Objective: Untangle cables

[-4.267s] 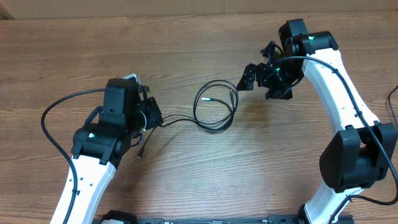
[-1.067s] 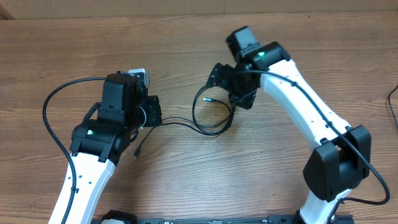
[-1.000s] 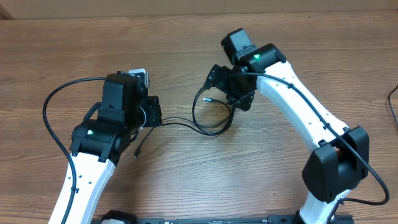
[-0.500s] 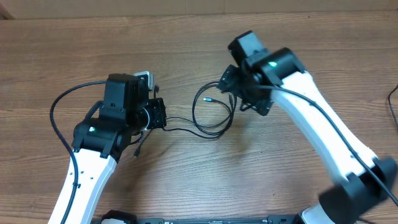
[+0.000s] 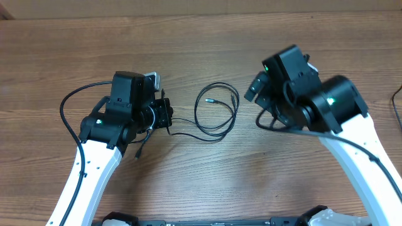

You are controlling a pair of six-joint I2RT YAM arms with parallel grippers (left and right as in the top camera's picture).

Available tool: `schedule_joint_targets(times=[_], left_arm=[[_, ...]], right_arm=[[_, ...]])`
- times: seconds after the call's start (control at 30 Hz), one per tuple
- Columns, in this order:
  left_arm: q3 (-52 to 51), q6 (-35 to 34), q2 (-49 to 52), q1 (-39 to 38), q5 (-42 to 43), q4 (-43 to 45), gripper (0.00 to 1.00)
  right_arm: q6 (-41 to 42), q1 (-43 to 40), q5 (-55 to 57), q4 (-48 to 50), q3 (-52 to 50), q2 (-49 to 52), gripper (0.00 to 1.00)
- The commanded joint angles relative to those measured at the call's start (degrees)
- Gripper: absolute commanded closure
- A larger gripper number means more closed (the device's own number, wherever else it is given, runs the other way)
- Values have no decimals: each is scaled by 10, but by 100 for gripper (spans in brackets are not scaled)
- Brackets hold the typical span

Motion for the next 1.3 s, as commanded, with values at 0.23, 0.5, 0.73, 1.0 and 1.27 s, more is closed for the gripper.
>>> schedule_joint_targets(times=[0.23,0.5,0.73,1.0,1.27], left_arm=[[14,15,0,3,11,0,96],[14,15,0,3,12,1,96],[14,15,0,3,13,2,96],[14,14,0,3,-5,7,96],[14,-4,0,3,-6,22,95]], right_arm=[[31,-3,-37,171,-241,-127,0],[68,-3,-94,310,-377,-119,0],[68,-3,-94,330,-389,-119,0],[68,-3,-94,330,-389,-119,0],[68,-3,-94,330,-389,-119,0]])
